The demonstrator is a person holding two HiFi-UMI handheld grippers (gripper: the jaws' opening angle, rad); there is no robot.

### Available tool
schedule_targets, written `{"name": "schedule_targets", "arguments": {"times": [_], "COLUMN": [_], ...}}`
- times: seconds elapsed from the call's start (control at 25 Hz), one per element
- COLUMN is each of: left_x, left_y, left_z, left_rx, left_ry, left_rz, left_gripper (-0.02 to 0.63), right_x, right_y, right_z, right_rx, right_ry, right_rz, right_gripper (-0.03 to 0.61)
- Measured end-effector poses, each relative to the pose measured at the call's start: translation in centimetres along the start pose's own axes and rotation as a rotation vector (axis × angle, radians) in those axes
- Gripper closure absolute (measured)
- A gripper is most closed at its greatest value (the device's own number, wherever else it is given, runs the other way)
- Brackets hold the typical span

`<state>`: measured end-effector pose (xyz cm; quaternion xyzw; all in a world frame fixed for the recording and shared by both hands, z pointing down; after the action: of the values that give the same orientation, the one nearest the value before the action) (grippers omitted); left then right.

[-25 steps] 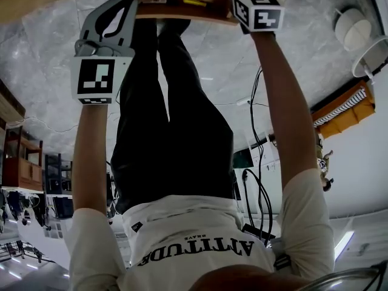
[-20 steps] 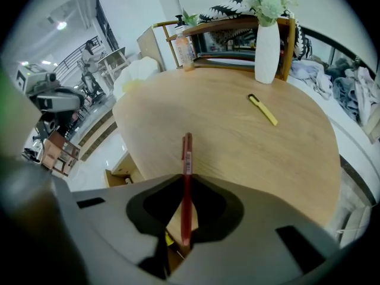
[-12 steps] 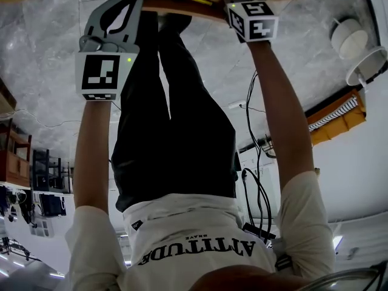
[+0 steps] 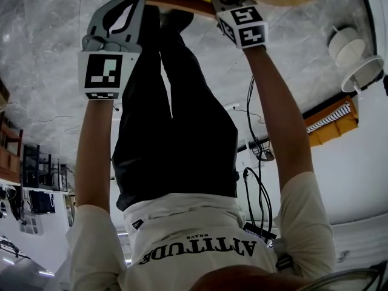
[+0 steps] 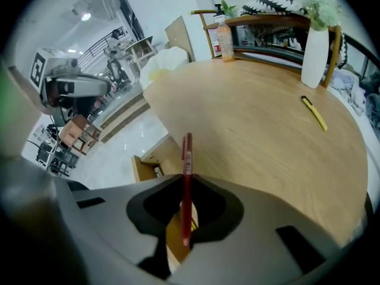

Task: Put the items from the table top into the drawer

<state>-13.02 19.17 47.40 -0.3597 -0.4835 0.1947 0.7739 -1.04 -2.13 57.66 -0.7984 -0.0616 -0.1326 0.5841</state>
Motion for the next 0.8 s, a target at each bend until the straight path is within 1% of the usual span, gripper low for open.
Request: {"name": "schedule_targets", "arguments": {"times": [0.36, 0.48, 0.72, 0.8], "left_x": [1.4, 2.0, 3.6, 3.9], "left_y": [0.8, 0.7, 0.5, 0.5], "left_z": [0.4, 0.8, 1.6, 1.8], "left_rx": [-0.019, -0.022, -0.027, -0.028], "left_ry": [0.035, 0.043, 0.06, 0.065], "left_rz": [-0.006, -0.003, 0.001, 0.004], "left_gripper": [0.592, 0.592, 0.592, 0.592], "right_x": [-0.1, -0.2, -0.3, -0.5], "right_y": [-1.7, -2.7, -5.3, -6.2], "right_z": [2.8, 3.2, 3.7, 3.8], "right_rx": [-0.056, -0.07, -0.056, -0.047], "right_ry": [0.106, 0.118, 0.174, 0.179], "right_rz": [0.04, 0.052, 0.088, 0.095], "right_gripper": [0.515, 0.515, 0.515, 0.515]}}
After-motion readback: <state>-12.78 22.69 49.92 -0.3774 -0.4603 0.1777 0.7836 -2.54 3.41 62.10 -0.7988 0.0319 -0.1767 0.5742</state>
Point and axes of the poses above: the fingertips, and each gripper's own axes: y backward along the fingers, z to its left, x out of its underside, the point moved 9 cm from there along y, backward along the fingers, and after that the axes turned 7 degrees about z, right-handed, at the moved point
